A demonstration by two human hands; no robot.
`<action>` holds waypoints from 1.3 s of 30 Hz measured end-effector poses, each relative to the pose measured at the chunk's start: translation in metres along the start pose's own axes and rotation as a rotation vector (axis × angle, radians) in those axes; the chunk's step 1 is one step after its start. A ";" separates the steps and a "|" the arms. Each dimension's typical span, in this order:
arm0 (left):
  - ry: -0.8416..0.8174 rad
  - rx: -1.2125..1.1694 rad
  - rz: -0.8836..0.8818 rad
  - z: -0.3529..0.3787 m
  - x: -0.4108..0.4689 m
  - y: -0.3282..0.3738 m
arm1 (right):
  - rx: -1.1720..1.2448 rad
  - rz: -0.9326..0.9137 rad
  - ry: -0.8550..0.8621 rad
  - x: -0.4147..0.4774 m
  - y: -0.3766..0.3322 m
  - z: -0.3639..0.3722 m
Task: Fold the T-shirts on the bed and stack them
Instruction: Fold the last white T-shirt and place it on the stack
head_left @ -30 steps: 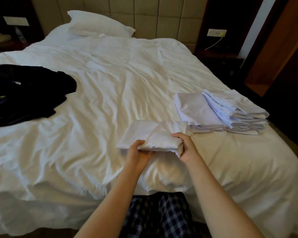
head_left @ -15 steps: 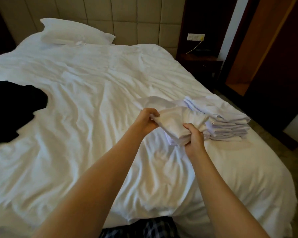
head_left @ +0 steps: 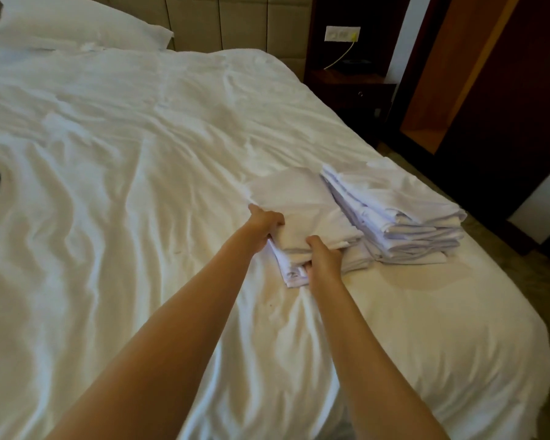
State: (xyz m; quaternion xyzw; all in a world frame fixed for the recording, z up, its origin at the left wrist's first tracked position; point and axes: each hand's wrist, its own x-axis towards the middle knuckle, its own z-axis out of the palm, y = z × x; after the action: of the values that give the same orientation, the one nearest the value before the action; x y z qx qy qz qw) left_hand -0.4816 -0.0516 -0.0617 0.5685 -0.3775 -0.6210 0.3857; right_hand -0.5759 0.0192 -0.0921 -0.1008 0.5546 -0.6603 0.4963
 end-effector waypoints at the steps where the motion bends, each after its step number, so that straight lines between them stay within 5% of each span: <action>1: -0.001 0.004 0.022 0.000 -0.002 -0.001 | -0.011 0.015 0.000 0.000 0.000 0.000; 15: 0.058 0.636 0.046 -0.015 -0.065 0.025 | -0.418 -0.207 0.254 -0.069 -0.029 -0.006; 26: 0.171 1.032 0.213 -0.096 -0.132 0.053 | -1.346 -0.495 -0.347 -0.125 -0.035 0.050; 39: 0.426 1.076 0.120 -0.249 -0.187 0.061 | -1.708 -0.726 -0.793 -0.198 0.013 0.147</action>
State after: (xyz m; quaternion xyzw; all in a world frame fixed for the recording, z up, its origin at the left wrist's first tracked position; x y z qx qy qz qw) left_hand -0.2195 0.0848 0.0539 0.7746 -0.5854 -0.1907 0.1446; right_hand -0.3716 0.0797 0.0335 -0.7977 0.5725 -0.0718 0.1756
